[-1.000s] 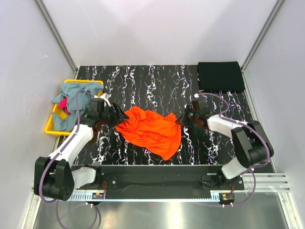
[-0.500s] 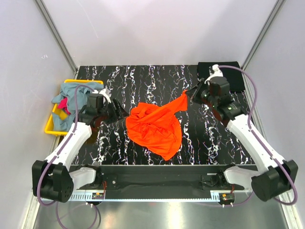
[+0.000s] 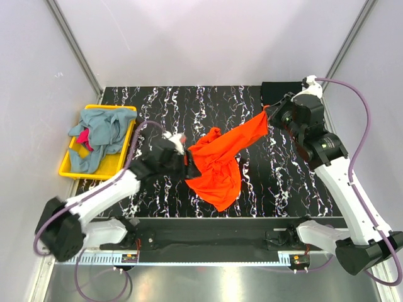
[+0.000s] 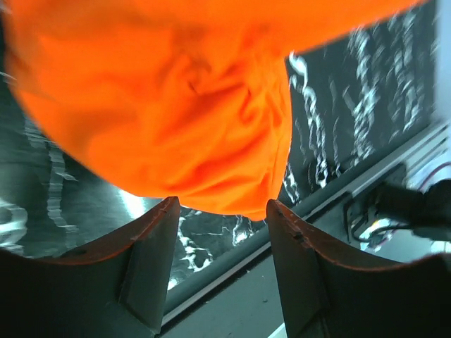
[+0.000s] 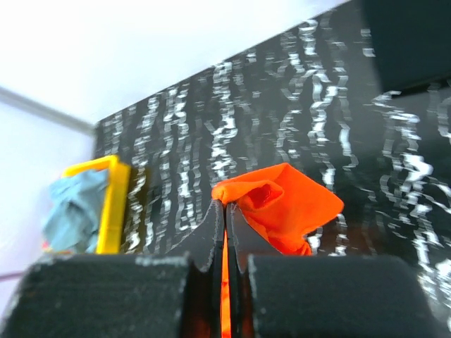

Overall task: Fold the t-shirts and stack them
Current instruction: Flatten the tshirt out

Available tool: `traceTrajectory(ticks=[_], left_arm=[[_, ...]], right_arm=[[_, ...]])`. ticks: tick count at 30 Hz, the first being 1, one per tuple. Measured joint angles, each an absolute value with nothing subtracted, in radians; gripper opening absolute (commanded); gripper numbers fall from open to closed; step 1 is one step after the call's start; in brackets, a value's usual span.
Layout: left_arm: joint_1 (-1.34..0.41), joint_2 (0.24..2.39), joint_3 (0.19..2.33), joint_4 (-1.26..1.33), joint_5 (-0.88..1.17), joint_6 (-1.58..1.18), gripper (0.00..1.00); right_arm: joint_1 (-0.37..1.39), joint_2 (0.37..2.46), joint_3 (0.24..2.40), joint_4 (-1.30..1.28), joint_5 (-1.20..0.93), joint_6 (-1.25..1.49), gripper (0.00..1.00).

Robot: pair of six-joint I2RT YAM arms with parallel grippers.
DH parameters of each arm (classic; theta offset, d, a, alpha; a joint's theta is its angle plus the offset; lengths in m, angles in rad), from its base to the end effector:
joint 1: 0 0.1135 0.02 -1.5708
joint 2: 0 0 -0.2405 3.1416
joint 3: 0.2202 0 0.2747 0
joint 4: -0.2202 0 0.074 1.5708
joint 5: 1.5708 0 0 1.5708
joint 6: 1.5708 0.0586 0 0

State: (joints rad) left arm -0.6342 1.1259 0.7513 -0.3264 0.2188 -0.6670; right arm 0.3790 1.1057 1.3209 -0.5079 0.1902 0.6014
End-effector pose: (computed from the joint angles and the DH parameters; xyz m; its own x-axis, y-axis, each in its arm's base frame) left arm 0.2246 -0.1810 0.2037 -0.8487 -0.1254 -0.5138 0.2380 0.7770 -0.5828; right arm 0.2709 0.0959 0.4064 -0.3314 0.4660 -0.8203 -0.0092 0.8678 0.4968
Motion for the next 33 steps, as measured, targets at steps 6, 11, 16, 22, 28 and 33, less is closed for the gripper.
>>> traceTrajectory(ticks=[6,11,16,22,28,33], left_arm=[[-0.830,1.343,0.748,-0.282,0.133,-0.746,0.64],[-0.931,1.385,0.727,-0.280,0.064,-0.814,0.69],[-1.009,1.478,0.732,-0.225,0.020,-0.874,0.65],[-1.023,1.611,0.805,-0.192,-0.010,-0.904,0.00],[-0.804,1.372,0.871,-0.439,-0.080,-0.793,0.00],[-0.469,1.215,1.145,-0.532,-0.098,-0.656,0.00]], right_arm=[[0.379,1.106,1.350,-0.573,0.273,0.582,0.00],[0.379,1.090,1.360,-0.582,0.326,0.564,0.00],[0.379,1.076,1.360,-0.591,0.347,0.561,0.00],[0.379,1.077,1.360,-0.598,0.359,0.554,0.00],[0.294,1.176,1.488,-0.704,0.407,0.546,0.00],[0.249,1.176,1.592,-0.799,0.447,0.546,0.00]])
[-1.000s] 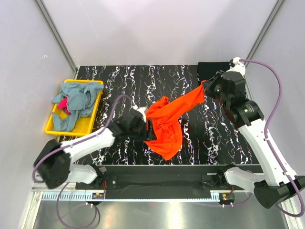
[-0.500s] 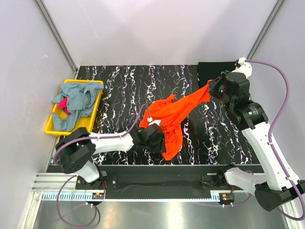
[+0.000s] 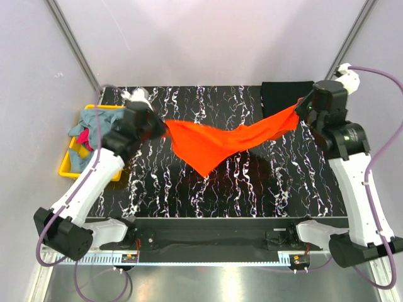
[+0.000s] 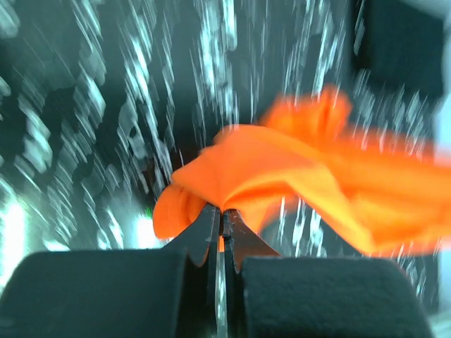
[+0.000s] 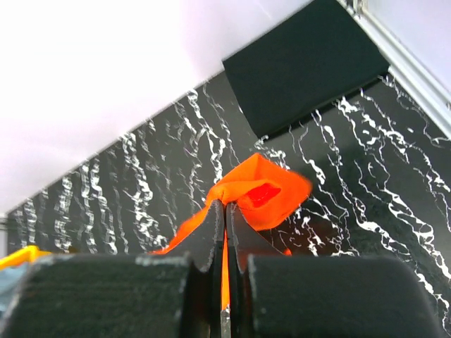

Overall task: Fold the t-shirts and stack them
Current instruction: Flatten the tshirt out

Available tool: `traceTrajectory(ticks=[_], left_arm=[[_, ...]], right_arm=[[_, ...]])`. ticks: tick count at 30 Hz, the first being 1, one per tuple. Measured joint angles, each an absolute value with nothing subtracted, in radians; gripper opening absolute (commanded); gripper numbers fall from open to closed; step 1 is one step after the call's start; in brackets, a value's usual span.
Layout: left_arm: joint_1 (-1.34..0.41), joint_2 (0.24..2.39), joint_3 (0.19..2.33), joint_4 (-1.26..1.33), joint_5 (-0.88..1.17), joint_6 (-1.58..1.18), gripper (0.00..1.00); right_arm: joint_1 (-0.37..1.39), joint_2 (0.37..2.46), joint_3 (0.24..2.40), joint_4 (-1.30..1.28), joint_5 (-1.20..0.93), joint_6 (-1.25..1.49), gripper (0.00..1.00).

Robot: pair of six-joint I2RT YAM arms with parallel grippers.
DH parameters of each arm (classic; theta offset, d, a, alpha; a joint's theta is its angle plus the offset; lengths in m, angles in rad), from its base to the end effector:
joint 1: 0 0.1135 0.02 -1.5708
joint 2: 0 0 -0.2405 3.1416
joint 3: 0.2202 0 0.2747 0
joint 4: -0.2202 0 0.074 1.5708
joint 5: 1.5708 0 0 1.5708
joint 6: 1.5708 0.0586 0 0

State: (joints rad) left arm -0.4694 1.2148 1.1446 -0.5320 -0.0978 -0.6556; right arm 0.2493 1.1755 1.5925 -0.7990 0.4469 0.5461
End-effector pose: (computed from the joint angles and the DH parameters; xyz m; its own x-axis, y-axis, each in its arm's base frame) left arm 0.2852 -0.1382 0.3050 -0.6312 -0.3602 -0.6870 -0.0080 0.8886 -0.4585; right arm 0.2639 0.0411 0.4516 -0.2224 0.4267 -0.8766 0.3296 0.8791 0.3443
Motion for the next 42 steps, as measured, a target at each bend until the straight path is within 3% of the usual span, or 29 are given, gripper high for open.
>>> traceTrajectory(ticks=[4,13,23,27,31,35,37,40,42], left_arm=[[-0.337,1.225,1.246,-0.543,-0.051,-0.580,0.00],[-0.252,1.347,1.230,-0.696,0.064,-0.499,0.00],[-0.244,1.114,1.356,-0.843,0.115,-0.441,0.00],[-0.243,1.088,1.359,-0.857,0.125,-0.414,0.00],[-0.241,1.281,1.391,-0.872,0.127,-0.378,0.00],[-0.227,1.650,1.534,-0.856,0.133,-0.348,0.01],[-0.220,1.829,1.644,-0.852,0.136,-0.341,0.14],[-0.216,2.028,1.784,-0.821,0.142,-0.338,0.44],[-0.218,2.055,1.799,-0.813,0.130,-0.347,0.49]], right_arm=[[0.249,1.085,1.573,-0.817,0.447,0.551,0.00],[0.249,0.945,1.345,-0.895,0.425,0.577,0.00],[0.249,0.902,1.386,-0.926,0.395,0.584,0.00],[0.249,0.840,1.311,-0.904,0.364,0.605,0.00],[0.249,0.830,1.195,-0.890,0.345,0.628,0.00],[0.249,0.865,1.098,-0.855,0.347,0.646,0.00],[0.249,0.879,1.048,-0.827,0.345,0.654,0.00],[0.249,0.896,0.984,-0.792,0.339,0.662,0.00],[0.249,0.908,0.958,-0.775,0.341,0.668,0.00]])
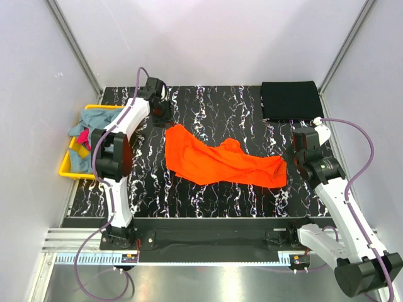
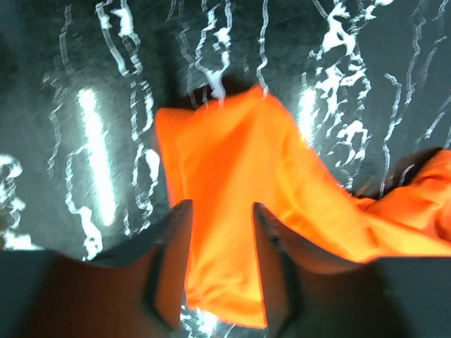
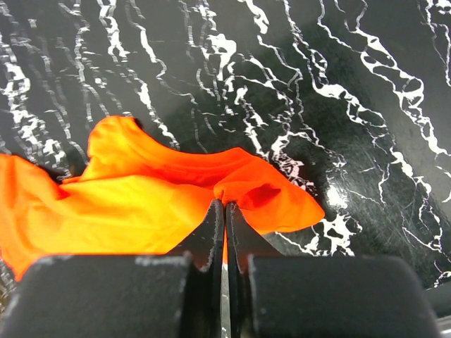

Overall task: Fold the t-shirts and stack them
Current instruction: Flatten the tshirt out

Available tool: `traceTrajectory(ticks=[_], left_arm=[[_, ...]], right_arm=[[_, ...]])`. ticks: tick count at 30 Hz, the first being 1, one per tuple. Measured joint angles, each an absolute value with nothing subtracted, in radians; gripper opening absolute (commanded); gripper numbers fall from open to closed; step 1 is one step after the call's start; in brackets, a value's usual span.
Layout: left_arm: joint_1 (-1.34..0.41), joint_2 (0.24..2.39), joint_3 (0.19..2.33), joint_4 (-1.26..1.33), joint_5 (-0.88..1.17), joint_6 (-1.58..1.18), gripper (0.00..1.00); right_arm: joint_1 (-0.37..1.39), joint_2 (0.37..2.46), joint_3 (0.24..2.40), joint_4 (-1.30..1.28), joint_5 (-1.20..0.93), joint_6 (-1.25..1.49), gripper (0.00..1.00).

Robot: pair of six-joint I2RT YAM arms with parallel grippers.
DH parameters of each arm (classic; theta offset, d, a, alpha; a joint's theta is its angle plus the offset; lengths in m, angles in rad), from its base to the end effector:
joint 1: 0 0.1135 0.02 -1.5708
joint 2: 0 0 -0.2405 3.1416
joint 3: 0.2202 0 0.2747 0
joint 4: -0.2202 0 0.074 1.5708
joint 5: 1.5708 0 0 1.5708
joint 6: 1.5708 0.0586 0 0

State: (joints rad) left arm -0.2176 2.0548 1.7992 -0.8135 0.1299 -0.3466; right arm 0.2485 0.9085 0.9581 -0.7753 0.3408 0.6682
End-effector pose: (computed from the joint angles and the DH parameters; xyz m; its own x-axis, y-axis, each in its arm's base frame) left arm 0.4572 -0.1089 0.2008 -0.8986 -0.1463 -0.4137 -0.0323 0.9623 -0.2702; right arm 0.2312 0.0385 0.2906 -0.4984 0.4760 -0.7246 0.4068 0.8665 0.2894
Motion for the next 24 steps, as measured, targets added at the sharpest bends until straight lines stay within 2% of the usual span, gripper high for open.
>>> traceTrajectory(ticks=[4,7,11,13,18,24], left_arm=[[-0.263,1.929,1.696,-0.780,0.012,-0.358,0.50],[-0.357,1.699,1.466,-0.739,-0.058,-0.398,0.43],[-0.454,1.397,1.091,-0.617,-0.045,-0.510,0.27],[-0.446,1.321,0.931,-0.569,-0.045,-0.570,0.26],[-0.438,1.290,0.701,-0.472,-0.032,-0.694,0.25],[-0.438,1.322,0.645,-0.324,-0.001,-0.807,0.34]], right_arm=[[0.248,0.924,0.932,-0.750,0.362,0.681,0.00],[0.248,0.934,0.920,-0.726,0.367,0.689,0.00],[0.248,0.957,0.913,-0.701,0.363,0.691,0.00],[0.248,0.965,0.913,-0.691,0.357,0.691,0.00],[0.248,0.966,0.913,-0.674,0.352,0.691,0.00],[0.248,0.956,0.912,-0.669,0.345,0.702,0.00]])
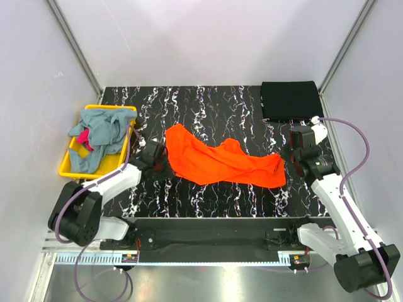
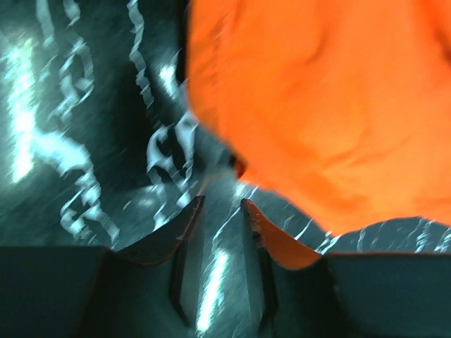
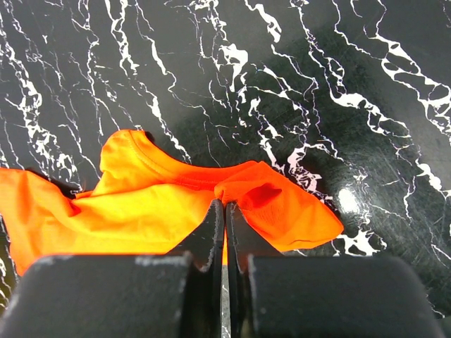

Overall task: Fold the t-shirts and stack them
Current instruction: Flatten the tshirt out

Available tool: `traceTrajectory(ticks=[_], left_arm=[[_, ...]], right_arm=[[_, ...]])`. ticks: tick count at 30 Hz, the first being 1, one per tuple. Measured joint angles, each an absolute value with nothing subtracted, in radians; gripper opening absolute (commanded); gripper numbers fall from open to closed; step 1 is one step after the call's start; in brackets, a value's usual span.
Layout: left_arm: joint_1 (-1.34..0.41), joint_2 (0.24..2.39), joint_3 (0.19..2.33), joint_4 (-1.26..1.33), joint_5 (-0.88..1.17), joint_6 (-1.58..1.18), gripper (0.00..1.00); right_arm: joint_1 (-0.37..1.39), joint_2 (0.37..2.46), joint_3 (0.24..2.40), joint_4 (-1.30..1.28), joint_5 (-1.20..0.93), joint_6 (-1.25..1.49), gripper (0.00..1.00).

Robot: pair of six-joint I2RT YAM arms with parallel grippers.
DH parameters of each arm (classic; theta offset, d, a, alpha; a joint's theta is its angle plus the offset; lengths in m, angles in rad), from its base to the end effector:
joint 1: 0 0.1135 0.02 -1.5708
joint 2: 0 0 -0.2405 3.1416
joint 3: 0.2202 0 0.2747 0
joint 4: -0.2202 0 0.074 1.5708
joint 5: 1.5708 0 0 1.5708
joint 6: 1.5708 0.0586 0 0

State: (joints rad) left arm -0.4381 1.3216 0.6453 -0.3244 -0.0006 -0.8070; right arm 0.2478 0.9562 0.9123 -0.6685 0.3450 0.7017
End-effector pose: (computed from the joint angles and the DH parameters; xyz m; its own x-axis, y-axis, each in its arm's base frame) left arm 0.2525 -0.1183 0.1140 -0.8335 -0.4071 -0.3737 -0.2573 0.8844 -0.3894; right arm 0.2467 0.0420 0.2738 -0.4728 0.5070 -0.7207 0.4223 0.8482 0.3197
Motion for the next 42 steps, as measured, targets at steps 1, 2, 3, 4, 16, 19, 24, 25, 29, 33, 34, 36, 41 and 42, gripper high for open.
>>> traceTrajectory(ticks=[1,2,3,4,16,19,24,25,29,33,34,36,41,42], left_arm=[[-0.438,1.344,0.646,-0.295,0.002,-0.821,0.37],[-0.438,1.361,0.646,-0.279,0.004,-0.828,0.37],[-0.438,1.383,0.646,-0.264,0.004,-0.837,0.37],[-0.438,1.405,0.646,-0.254,0.004,-0.843,0.37],[-0.439,1.444,0.652,-0.177,0.000,-0.875,0.42],[-0.440,1.444,0.652,-0.177,-0.001,-0.881,0.42],[-0.450,1.435,0.646,-0.179,-0.006,-0.896,0.42],[-0.454,1.430,0.645,-0.181,-0.006,-0.900,0.42],[-0.487,1.391,0.645,-0.192,-0.007,-0.913,0.42],[-0.508,1.366,0.646,-0.193,-0.011,-0.918,0.42],[-0.509,1.367,0.646,-0.194,-0.012,-0.918,0.41],[-0.509,1.370,0.646,-0.196,-0.014,-0.918,0.40],[-0.511,1.372,0.646,-0.205,-0.026,-0.925,0.38],[-0.512,1.370,0.645,-0.208,-0.031,-0.926,0.38]], right_arm=[[0.248,0.953,0.911,-0.667,0.344,0.705,0.00],[0.248,0.950,0.909,-0.665,0.342,0.706,0.00],[0.248,0.949,0.907,-0.664,0.339,0.708,0.00],[0.248,0.949,0.904,-0.661,0.337,0.709,0.00],[0.248,0.948,0.896,-0.647,0.323,0.712,0.00],[0.248,0.948,0.892,-0.645,0.320,0.712,0.00],[0.248,0.948,0.885,-0.639,0.319,0.712,0.00],[0.248,0.948,0.884,-0.638,0.319,0.712,0.00],[0.248,0.949,0.883,-0.632,0.317,0.712,0.00],[0.248,0.949,0.883,-0.630,0.310,0.712,0.00],[0.248,0.949,0.883,-0.629,0.308,0.712,0.00],[0.248,0.949,0.883,-0.625,0.302,0.712,0.00],[0.248,0.948,0.883,-0.624,0.297,0.712,0.00],[0.248,0.947,0.883,-0.624,0.297,0.712,0.00]])
